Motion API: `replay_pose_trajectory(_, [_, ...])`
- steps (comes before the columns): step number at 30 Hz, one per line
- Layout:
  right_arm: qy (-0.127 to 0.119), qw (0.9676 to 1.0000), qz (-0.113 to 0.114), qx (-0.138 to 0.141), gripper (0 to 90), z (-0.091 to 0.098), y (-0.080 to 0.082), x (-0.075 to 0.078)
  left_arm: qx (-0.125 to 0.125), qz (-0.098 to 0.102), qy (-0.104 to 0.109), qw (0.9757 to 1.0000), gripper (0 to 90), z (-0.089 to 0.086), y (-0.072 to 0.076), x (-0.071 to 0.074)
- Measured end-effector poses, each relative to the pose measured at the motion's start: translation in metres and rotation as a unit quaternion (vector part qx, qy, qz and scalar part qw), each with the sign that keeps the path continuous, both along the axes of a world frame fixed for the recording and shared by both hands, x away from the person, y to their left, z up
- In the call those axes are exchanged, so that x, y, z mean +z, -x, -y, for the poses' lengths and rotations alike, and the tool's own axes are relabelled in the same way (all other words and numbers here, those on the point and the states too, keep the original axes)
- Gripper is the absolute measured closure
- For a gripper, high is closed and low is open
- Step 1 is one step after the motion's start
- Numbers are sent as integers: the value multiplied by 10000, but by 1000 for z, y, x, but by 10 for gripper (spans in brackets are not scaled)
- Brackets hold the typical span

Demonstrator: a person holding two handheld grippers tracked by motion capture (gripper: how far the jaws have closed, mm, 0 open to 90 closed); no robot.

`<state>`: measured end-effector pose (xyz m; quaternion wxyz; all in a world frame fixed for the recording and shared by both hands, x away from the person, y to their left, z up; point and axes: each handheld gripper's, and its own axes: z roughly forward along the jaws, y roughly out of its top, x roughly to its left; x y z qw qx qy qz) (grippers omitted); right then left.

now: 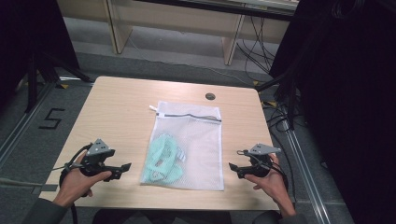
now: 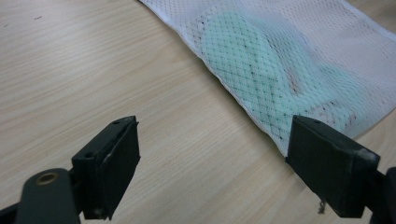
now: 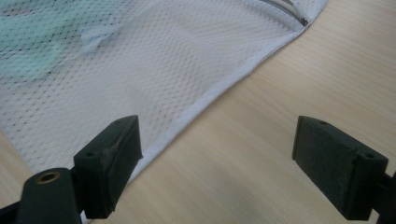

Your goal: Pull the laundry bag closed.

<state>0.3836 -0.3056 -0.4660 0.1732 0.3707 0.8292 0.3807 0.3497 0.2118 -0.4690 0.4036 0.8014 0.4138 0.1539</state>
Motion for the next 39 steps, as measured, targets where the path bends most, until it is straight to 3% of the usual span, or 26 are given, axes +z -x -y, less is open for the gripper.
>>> replay_pose_trajectory(4, [22,10000,6,12,168,0,0,0,29,-37,107,9999,164,2,0,-1])
replay_pose_trajectory(11, [87,9999,72,75,175,0,-1,-1,9,-27,61,10000,164,3,0,-1])
replay_pose_trajectory(17, [16,10000,-45,18,223,-2,1,-2,-82,-48,124,9999,227,5,0,-2])
replay_pose_trajectory(20, [114,9998,-63,118,274,-1,1,-1,-155,-113,179,9997,264,7,1,-1])
replay_pose_trajectory(22, [148,9997,-161,132,327,-2,1,-2,-187,-110,286,9994,311,10,1,-2])
replay_pose_trajectory(24, [171,9996,-114,170,388,-2,0,-3,-271,-91,298,9991,393,14,2,-3])
replay_pose_trajectory(26, [83,9995,-266,164,444,-3,1,-1,-410,-65,229,9989,465,18,3,-3])
replay_pose_trajectory(29, [135,9989,-353,284,556,-4,0,0,-774,-18,198,9968,608,26,4,-4])
replay_pose_trajectory(30, [213,9986,-274,405,608,-2,-2,0,-846,46,244,9961,669,29,6,-4])
replay_pose_trajectory(31, [206,9984,-312,422,654,-4,-2,0,-952,103,175,9952,723,30,6,-3])
replay_pose_trajectory(32, [110,9987,-260,417,697,-6,-2,-2,-1013,134,241,9945,785,33,6,-3])
replay_pose_trajectory(33, [288,9976,-326,532,743,-6,-3,0,-1051,147,249,9940,825,36,7,-3])
replay_pose_trajectory(34, [270,9977,-245,572,777,-8,-4,-2,-1100,121,290,9934,865,38,8,-3])
replay_pose_trajectory(35, [206,9980,-239,551,810,-12,-3,-3,-1171,68,269,9927,892,41,8,-4])
replay_pose_trajectory(37, [366,9965,-205,729,852,-13,-7,-2,-1388,67,246,9900,895,47,7,-6])
replay_pose_trajectory(39, [439,9955,-225,814,875,-17,-9,-1,-1436,-30,229,9894,896,55,8,-9])
